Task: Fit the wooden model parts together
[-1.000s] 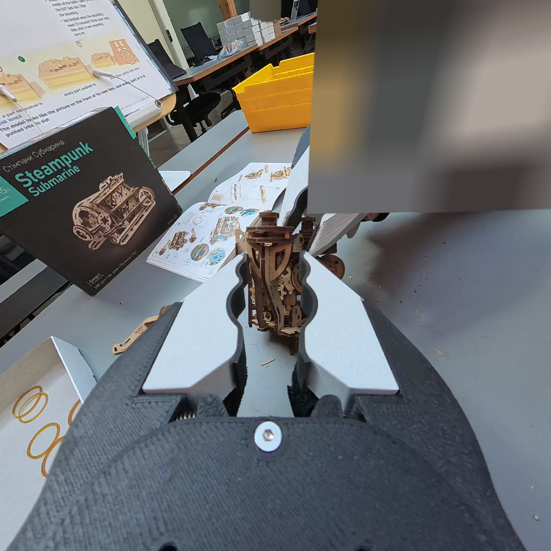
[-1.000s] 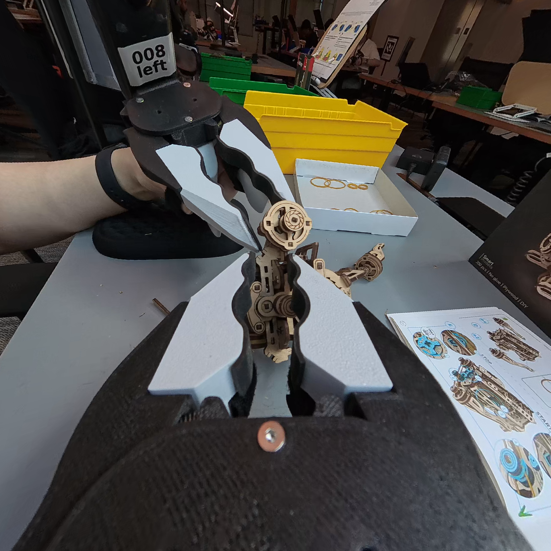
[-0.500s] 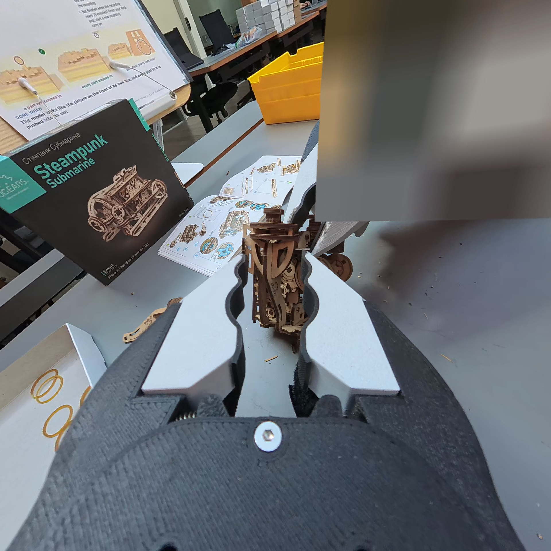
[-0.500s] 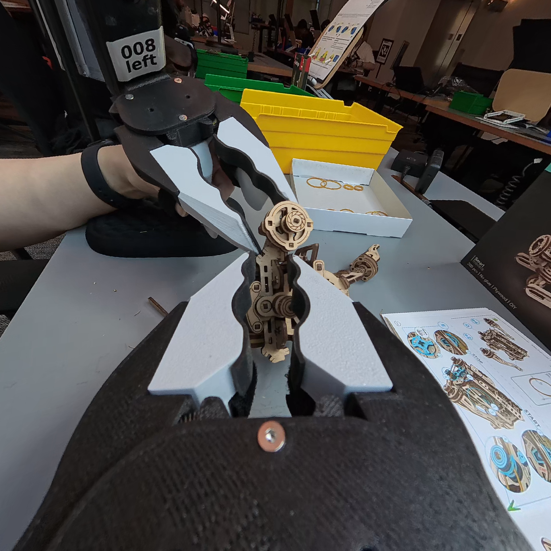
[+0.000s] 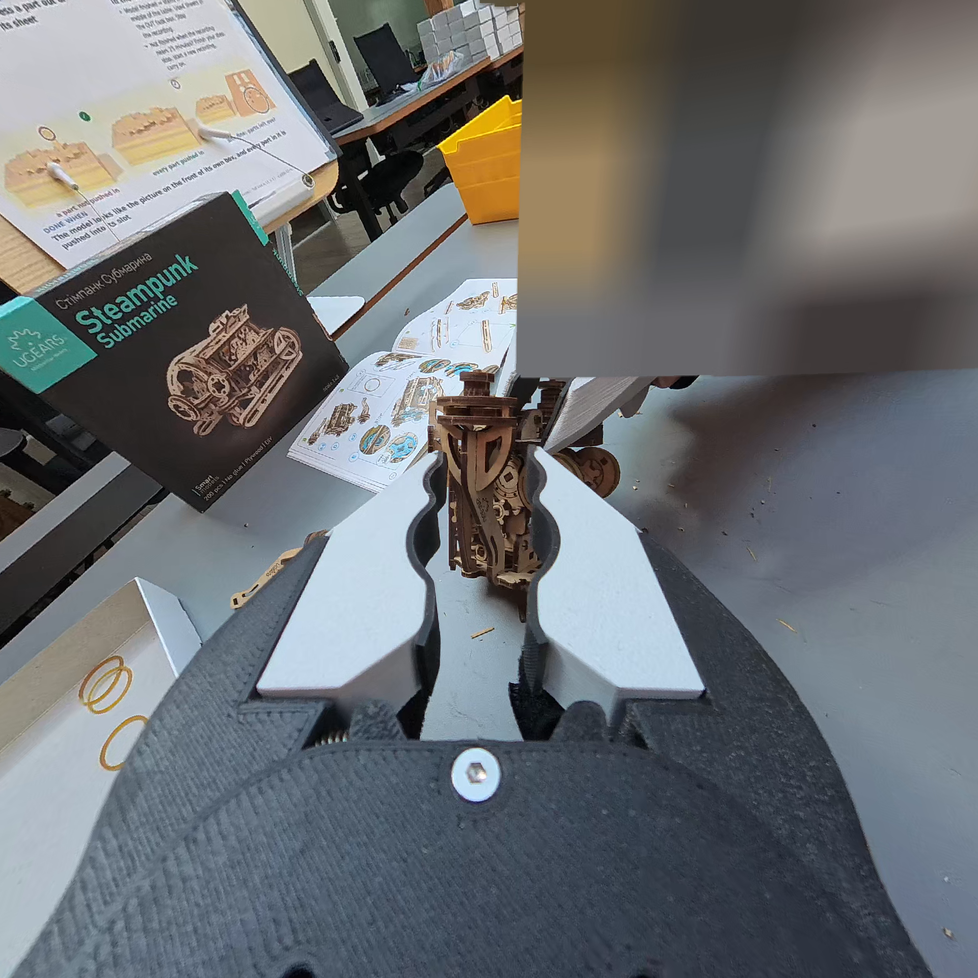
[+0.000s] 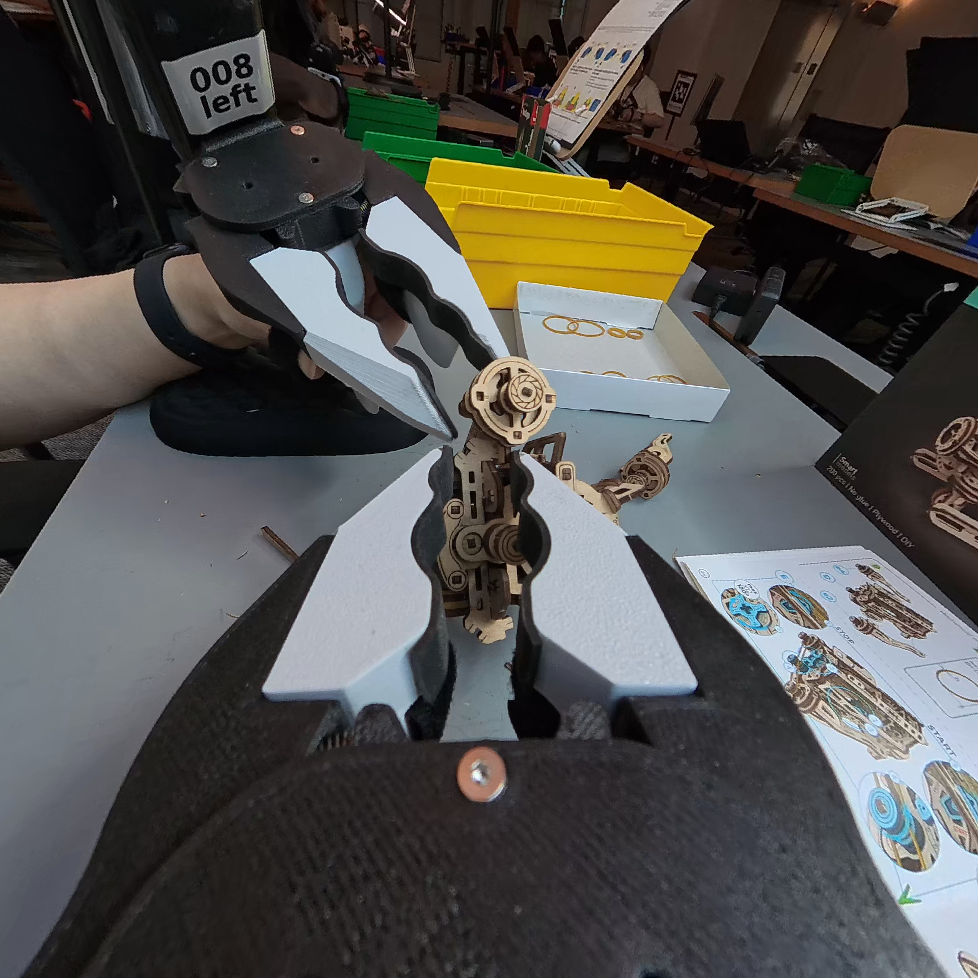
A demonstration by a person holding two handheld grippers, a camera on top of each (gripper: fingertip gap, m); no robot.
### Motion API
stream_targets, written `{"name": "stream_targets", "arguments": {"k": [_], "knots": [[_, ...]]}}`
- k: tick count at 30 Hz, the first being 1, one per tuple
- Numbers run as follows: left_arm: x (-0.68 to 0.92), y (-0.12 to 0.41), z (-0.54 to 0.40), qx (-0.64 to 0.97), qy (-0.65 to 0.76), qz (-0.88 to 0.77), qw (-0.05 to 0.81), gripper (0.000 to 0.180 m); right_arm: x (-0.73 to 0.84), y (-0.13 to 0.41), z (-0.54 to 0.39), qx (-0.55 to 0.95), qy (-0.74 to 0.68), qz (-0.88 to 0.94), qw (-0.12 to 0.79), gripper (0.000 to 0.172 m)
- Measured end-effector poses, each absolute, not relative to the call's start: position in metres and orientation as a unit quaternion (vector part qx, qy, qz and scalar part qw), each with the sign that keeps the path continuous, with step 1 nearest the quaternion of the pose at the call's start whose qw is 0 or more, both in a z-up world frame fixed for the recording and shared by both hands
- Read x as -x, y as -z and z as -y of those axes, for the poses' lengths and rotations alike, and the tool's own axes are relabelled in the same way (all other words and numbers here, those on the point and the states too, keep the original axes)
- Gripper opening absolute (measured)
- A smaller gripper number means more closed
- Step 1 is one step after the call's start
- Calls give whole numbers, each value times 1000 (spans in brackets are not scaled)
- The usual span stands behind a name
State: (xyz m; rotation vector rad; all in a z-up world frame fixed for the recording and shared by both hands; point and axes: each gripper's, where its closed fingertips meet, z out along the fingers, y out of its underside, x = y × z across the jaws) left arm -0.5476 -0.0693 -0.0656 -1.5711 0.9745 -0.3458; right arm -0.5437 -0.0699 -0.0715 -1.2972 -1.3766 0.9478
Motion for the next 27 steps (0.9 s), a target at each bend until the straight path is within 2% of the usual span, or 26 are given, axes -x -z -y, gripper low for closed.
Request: {"name": "stream_targets", "arguments": {"k": [6,11,15,19,27], "knots": [[554,61,72,668,156,-410,601,20,543,72,70,534,-392,567,490,20],[556,65,72,681,161,-400,592,38,544,72,70,533,-396,566,488,20],[553,69,69,685,146,-409,585,35,544,72,71,533,-397,567,487,20],[549,69,68,683,142,-418,582,40,544,72,70,532,-396,567,488,20],[548,68,66,679,138,-428,580,30,545,72,71,531,-396,570,487,20]]}}
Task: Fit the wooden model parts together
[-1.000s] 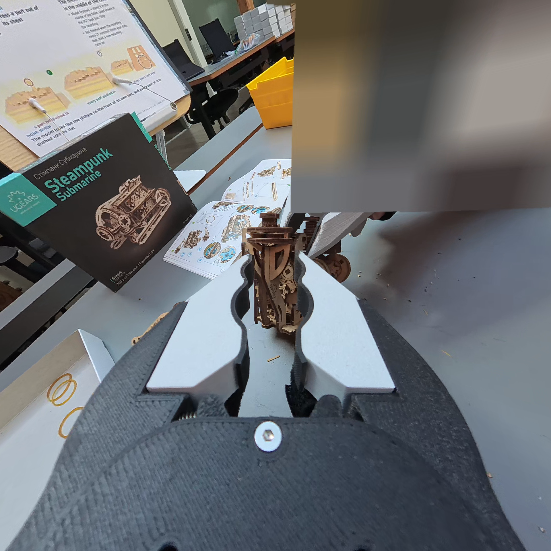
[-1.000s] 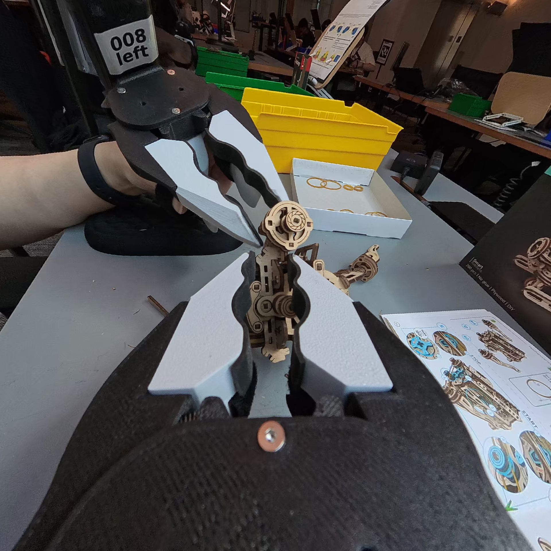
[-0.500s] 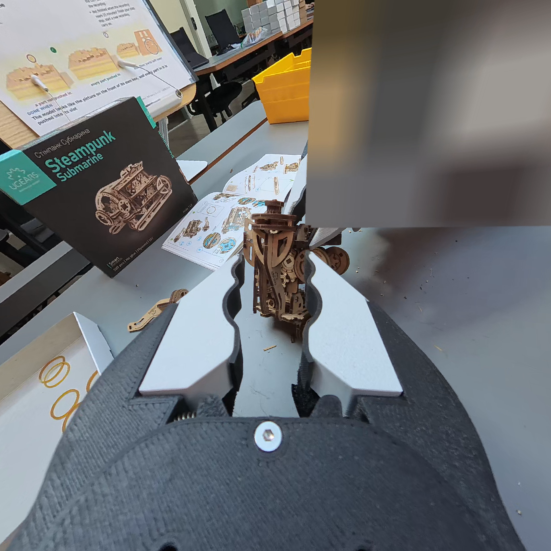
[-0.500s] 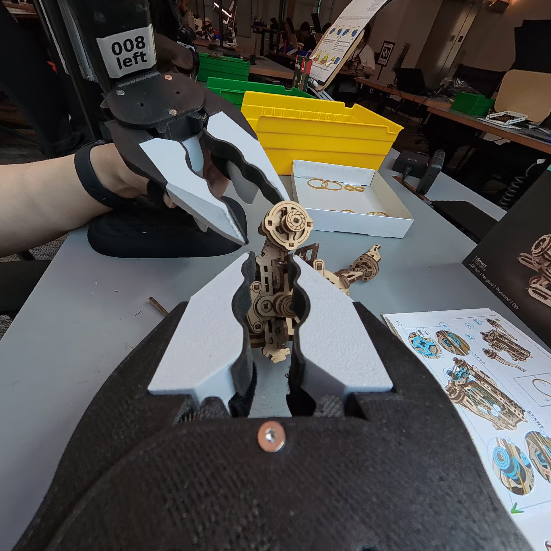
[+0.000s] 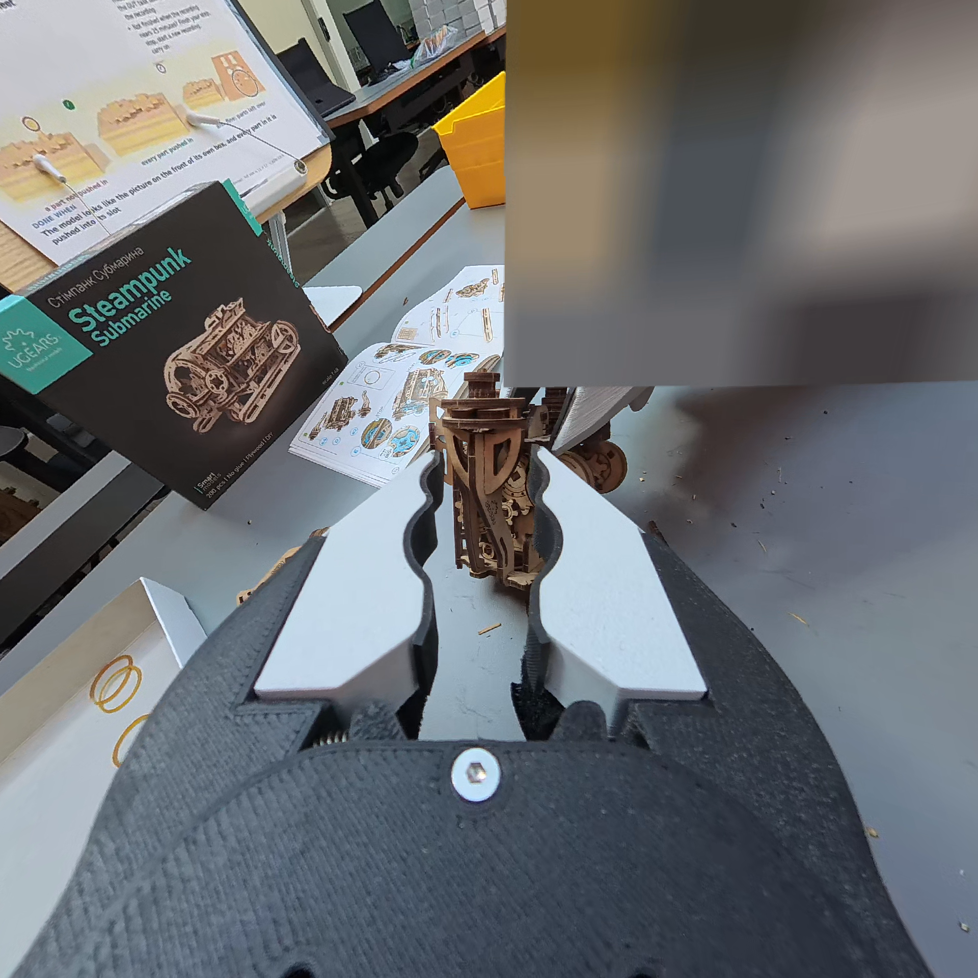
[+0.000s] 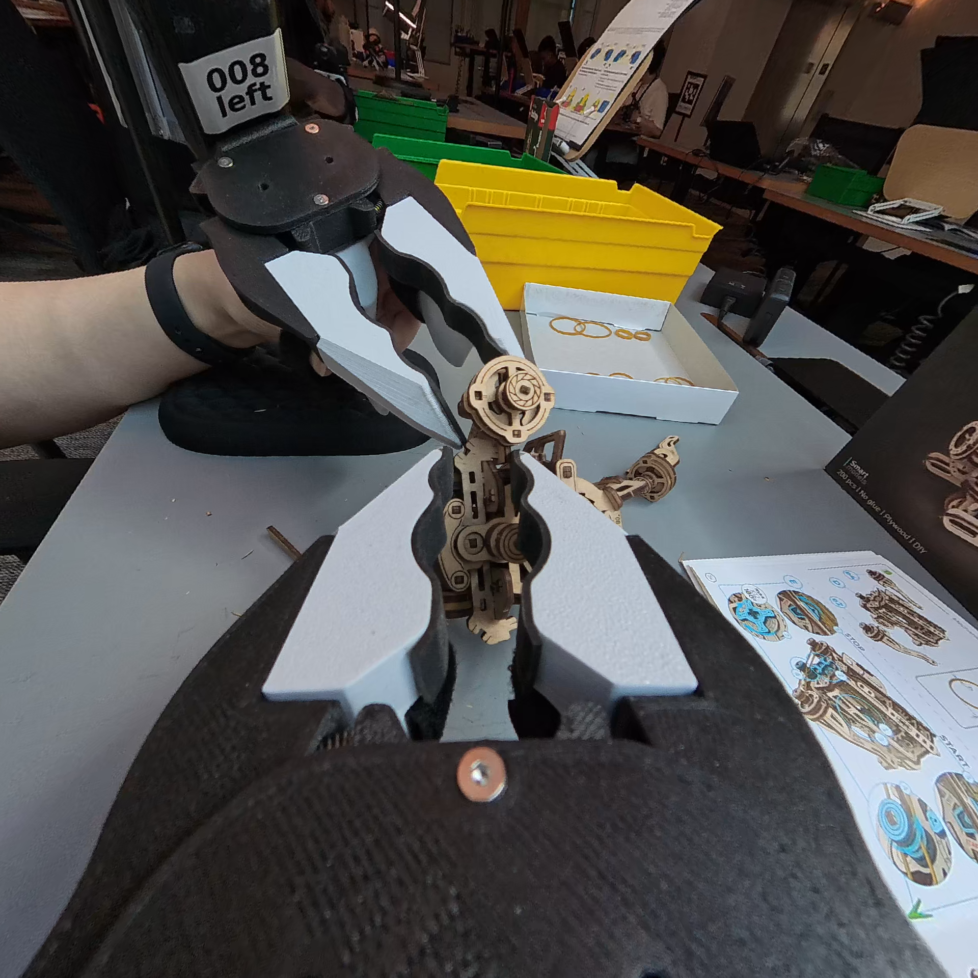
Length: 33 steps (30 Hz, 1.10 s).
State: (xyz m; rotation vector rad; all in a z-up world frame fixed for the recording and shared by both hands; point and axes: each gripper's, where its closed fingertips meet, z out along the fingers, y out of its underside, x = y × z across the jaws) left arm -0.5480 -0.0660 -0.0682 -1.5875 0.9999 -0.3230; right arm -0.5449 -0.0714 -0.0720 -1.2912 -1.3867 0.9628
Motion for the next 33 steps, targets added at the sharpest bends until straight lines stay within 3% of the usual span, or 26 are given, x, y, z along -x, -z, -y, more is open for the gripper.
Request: {"name": "stream_targets", "arguments": {"k": [33], "knots": [[545,71,65,680,156,-422,579,29,545,72,71,536,-412,563,475,19]]}}
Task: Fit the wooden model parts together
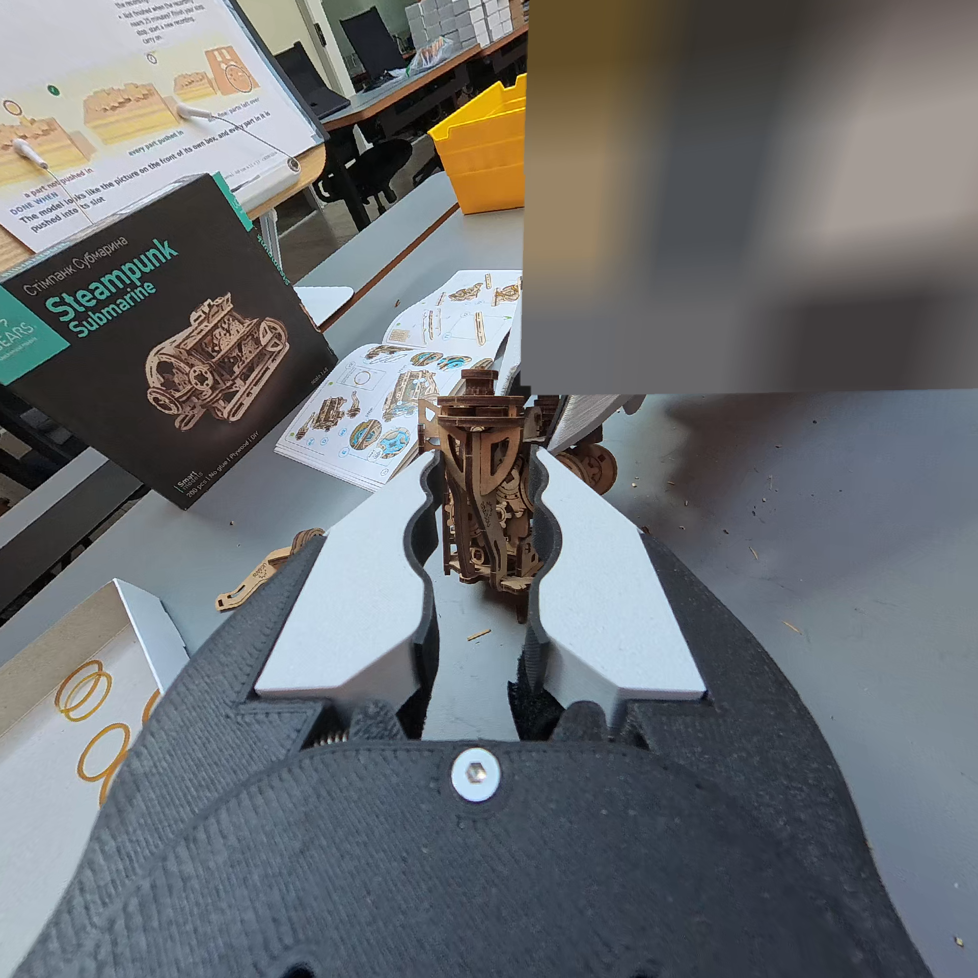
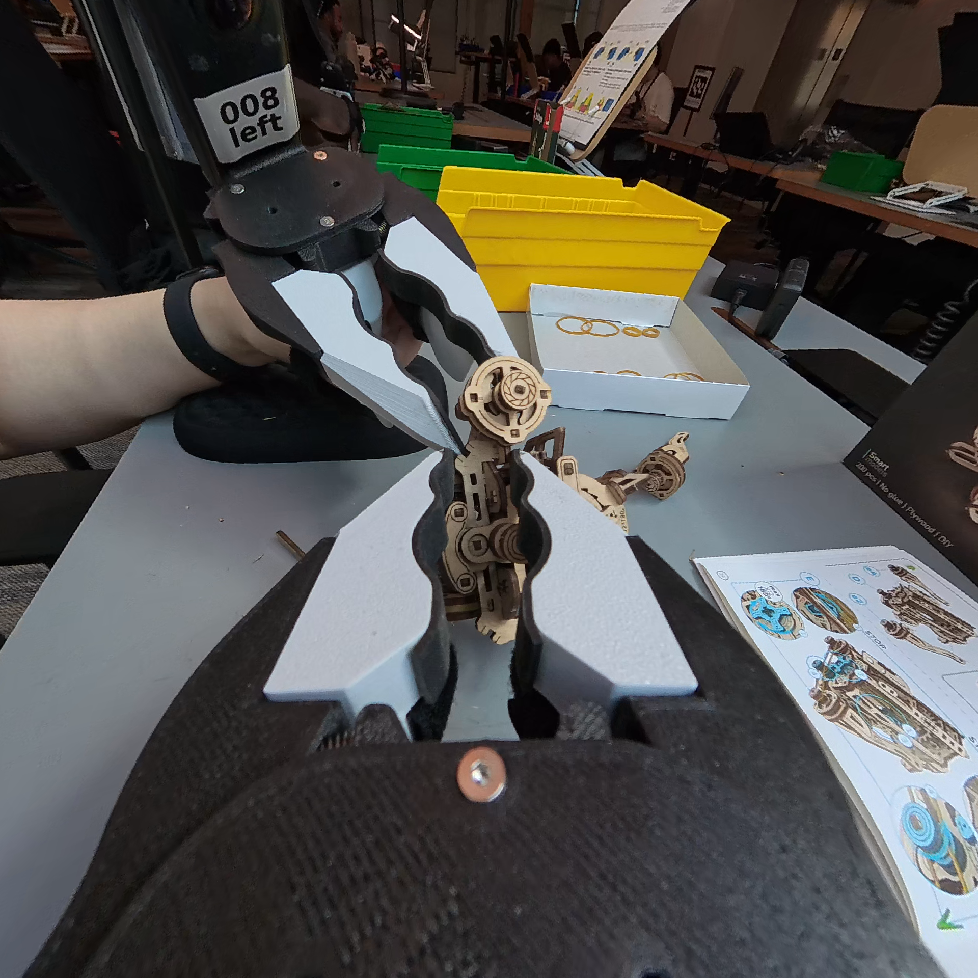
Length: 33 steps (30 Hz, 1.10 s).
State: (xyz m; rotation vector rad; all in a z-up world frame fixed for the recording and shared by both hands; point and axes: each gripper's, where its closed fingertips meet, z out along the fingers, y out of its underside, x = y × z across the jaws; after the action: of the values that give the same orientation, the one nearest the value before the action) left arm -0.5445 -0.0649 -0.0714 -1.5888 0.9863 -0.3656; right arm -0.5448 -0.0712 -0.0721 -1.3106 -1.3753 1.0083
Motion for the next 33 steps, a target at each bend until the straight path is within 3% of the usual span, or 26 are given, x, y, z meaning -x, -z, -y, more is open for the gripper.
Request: {"name": "stream_targets", "arguments": {"k": [23,33], "knots": [[546,72,66,683,165,-410,581,29,545,72,72,532,-407,562,485,19],[547,71,65,676,156,-417,588,26,546,72,72,545,-457,555,430,20]]}}
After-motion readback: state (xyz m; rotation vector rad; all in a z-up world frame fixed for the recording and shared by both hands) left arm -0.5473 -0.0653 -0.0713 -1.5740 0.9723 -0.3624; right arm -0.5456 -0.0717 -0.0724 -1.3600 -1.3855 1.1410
